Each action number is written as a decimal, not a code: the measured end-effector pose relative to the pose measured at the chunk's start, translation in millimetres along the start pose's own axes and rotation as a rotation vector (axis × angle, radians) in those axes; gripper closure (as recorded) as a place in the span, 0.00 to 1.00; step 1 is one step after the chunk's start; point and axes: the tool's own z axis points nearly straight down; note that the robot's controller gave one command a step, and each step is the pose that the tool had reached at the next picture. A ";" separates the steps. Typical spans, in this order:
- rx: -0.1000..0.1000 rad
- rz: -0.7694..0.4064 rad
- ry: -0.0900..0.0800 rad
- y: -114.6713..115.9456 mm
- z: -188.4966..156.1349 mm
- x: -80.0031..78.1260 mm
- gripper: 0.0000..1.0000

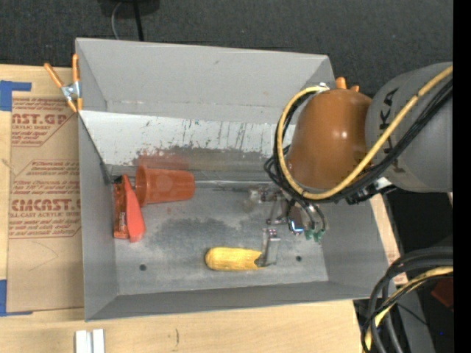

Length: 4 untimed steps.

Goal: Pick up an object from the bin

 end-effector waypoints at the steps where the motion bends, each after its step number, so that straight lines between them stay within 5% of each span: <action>1: 0.000 0.000 -0.008 0.0 -4.4 -1.5 0.00; 3: -0.001 -0.017 -0.010 3.1 85.9 5.4 0.00; 4: -0.001 0.028 -0.013 15.1 103.9 14.7 1.00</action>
Offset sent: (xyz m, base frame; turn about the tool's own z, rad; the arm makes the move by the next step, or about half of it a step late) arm -0.0147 0.0086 -0.1076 -0.1467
